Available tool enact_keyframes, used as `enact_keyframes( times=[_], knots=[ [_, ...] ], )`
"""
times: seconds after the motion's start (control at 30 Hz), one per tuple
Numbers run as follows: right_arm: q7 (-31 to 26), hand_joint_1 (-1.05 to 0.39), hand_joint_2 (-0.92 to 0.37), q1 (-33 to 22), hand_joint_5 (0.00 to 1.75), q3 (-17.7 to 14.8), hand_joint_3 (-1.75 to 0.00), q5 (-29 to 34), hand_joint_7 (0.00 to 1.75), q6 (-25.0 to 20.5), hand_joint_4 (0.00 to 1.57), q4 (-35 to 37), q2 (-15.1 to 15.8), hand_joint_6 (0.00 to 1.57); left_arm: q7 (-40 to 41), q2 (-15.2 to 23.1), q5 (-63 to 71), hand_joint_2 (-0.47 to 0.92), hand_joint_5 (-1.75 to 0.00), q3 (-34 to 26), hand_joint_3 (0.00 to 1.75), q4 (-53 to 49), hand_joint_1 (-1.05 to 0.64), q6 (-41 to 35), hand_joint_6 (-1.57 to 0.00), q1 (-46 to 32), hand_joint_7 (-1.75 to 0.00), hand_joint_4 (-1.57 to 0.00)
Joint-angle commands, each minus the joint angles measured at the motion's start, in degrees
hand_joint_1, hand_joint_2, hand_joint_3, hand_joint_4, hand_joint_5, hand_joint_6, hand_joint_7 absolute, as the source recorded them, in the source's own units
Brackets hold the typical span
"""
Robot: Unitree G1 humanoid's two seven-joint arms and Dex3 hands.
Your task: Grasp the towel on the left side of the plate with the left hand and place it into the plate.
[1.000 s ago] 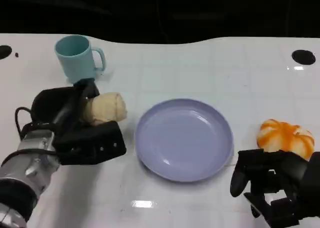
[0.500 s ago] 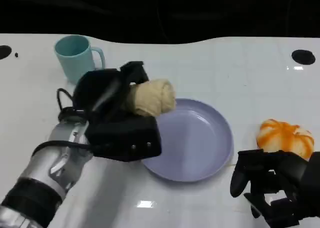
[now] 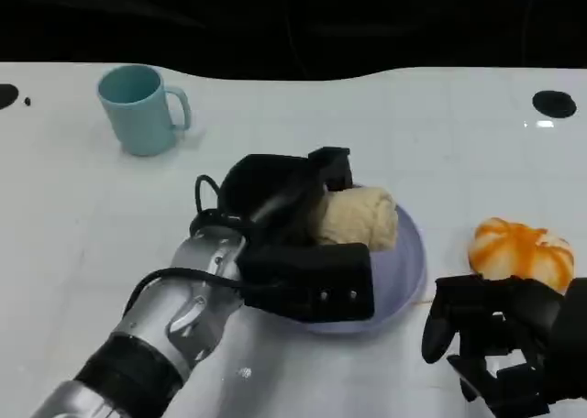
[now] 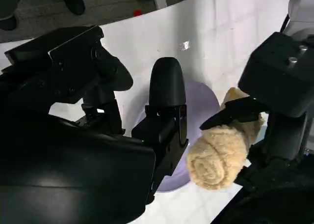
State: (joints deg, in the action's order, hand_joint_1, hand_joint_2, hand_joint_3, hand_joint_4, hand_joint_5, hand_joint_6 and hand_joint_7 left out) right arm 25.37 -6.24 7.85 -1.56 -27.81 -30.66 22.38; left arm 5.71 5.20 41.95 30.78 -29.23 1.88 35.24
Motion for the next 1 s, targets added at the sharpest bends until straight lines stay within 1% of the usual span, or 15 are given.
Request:
enact_keyframes(
  times=[0.03, 0.1, 0.13, 0.17, 0.23, 0.27, 0.3, 0.33, 0.37, 0.4, 0.57, 0.7, 0.83, 0.93, 1.0],
  knots=[
    [0.67, 0.06, -0.59, 0.29, 1.69, -0.25, -1.08, -0.48, 1.44, -0.6, 0.69, -0.8, 1.04, 0.68, -3.9, 0.07, -2.4, 0.67, -1.75, -0.75, 0.61, -0.59, -0.18, 0.73, -0.59, 0.93, -1.62, -0.84],
    [0.79, 0.06, -0.59, 0.28, 1.69, -0.31, -1.08, -0.44, 1.44, -0.79, 0.69, -0.96, 1.2, 0.68, -7.78, 0.24, -4.55, 0.75, -1.73, -1.23, 0.53, -0.11, -0.19, 0.63, -0.62, 1.04, -1.12, -0.69],
    [0.81, 0.05, -0.59, 0.27, 1.69, -0.34, -1.08, -0.44, 1.44, -0.86, 0.69, -1.02, 1.26, 0.68, -9.58, 0.45, -5.22, 0.8, -1.65, -1.25, 0.41, 0.26, -0.19, 0.39, -0.64, 1.14, -0.82, -0.62],
    [0.83, 0.05, -0.59, 0.27, 1.68, -0.37, -1.08, -0.47, 1.44, -0.87, 0.69, -1.02, 1.29, 0.68, -11.12, 0.67, -5.66, 0.86, -1.48, -1.21, 0.25, 0.62, -0.21, 0.19, -0.64, 1.23, -0.47, -0.55],
    [0.88, 0.05, -0.59, 0.26, 1.68, -0.42, -1.07, -0.53, 1.44, -0.79, 0.69, -0.95, 1.28, 0.68, -13.01, 1.34, -5.56, 0.91, -1.31, -0.98, 0.14, 1.28, -0.24, 0.4, -0.61, 1.32, -0.21, -0.47],
    [0.86, 0.05, -0.59, 0.27, 1.68, -0.45, -1.07, -0.55, 1.44, -0.88, 0.7, -0.96, 1.26, 0.68, -13.8, 1.76, -5.22, 0.91, -0.87, -0.76, 0.09, 1.62, -0.33, 0.4, -0.51, 1.38, -0.09, -0.37],
    [0.86, 0.05, -0.59, 0.29, 1.68, -0.46, -1.07, -0.53, 1.44, -0.87, 0.7, -0.96, 1.27, 0.68, -14.48, 2.08, -4.91, 0.92, -0.59, -0.58, 0.07, 1.94, -0.38, 0.28, -0.46, 1.4, -0.05, -0.37],
    [0.82, 0.05, -0.59, 0.31, 1.68, -0.43, -1.07, -0.47, 1.44, -0.91, 0.7, -0.98, 1.26, 0.68, -14.95, 2.39, -4.53, 0.92, -0.43, -0.36, 0.06, 2.3, -0.42, 0.18, -0.42, 1.39, -0.03, -0.36],
    [0.8, 0.05, -0.59, 0.35, 1.68, -0.41, -1.07, -0.44, 1.43, -0.95, 0.7, -0.99, 1.26, 0.68, -15.24, 2.55, -4.3, 0.92, -0.31, -0.26, 0.05, 2.58, -0.49, 0.08, -0.35, 1.35, -0.01, -0.33],
    [0.79, 0.05, -0.59, 0.37, 1.68, -0.4, -1.07, -0.41, 1.43, -0.99, 0.7, -1.01, 1.26, 0.68, -15.42, 2.63, -4.12, 0.92, -0.27, -0.24, 0.04, 2.79, -0.52, 0.04, -0.33, 1.3, -0.01, -0.32],
    [0.87, 0.04, -0.58, 0.59, 1.68, -0.43, -1.08, -0.45, 1.43, -1.29, 0.69, -0.85, 1.31, 0.69, -15.34, 3.92, -3.58, 0.92, -0.19, -0.57, 0.02, 4.47, -0.69, 1.29, -0.2, 0.4, 0.0, -0.21],
    [1.07, 0.05, -0.59, 0.48, 1.68, -0.54, -1.08, -0.58, 1.43, -0.98, 0.69, -0.68, 1.35, 0.68, -16.27, 5.81, -3.73, 0.92, -0.19, -1.25, 0.05, 7.48, -0.77, 1.33, -0.16, -0.41, 0.0, -0.16],
    [1.22, 0.05, -0.59, 0.16, 1.68, -0.75, -1.08, -0.79, 1.43, -0.92, 0.69, -0.86, 1.2, 0.68, -17.84, 7.89, -4.62, 0.92, -0.2, -2.44, 0.07, 11.63, -0.79, 1.19, -0.14, -1.6, 0.0, -0.14],
    [1.18, 0.05, -0.59, -0.07, 1.68, -0.69, -1.08, -0.48, 1.43, -0.42, 0.69, -0.92, 1.37, 0.68, -20.22, 9.25, -6.85, 0.92, -0.23, -4.23, 0.07, 15.32, -0.78, 0.7, -0.17, -3.03, -0.02, -0.16],
    [1.24, 0.06, -0.59, -0.2, 1.68, -0.73, -1.07, -0.45, 1.43, 0.01, 0.7, -0.79, 1.39, 0.68, -22.31, 9.99, -8.79, 0.92, -0.27, -5.67, 0.09, 17.87, -0.72, -0.1, -0.22, -4.21, -0.04, -0.21]
  ],
)
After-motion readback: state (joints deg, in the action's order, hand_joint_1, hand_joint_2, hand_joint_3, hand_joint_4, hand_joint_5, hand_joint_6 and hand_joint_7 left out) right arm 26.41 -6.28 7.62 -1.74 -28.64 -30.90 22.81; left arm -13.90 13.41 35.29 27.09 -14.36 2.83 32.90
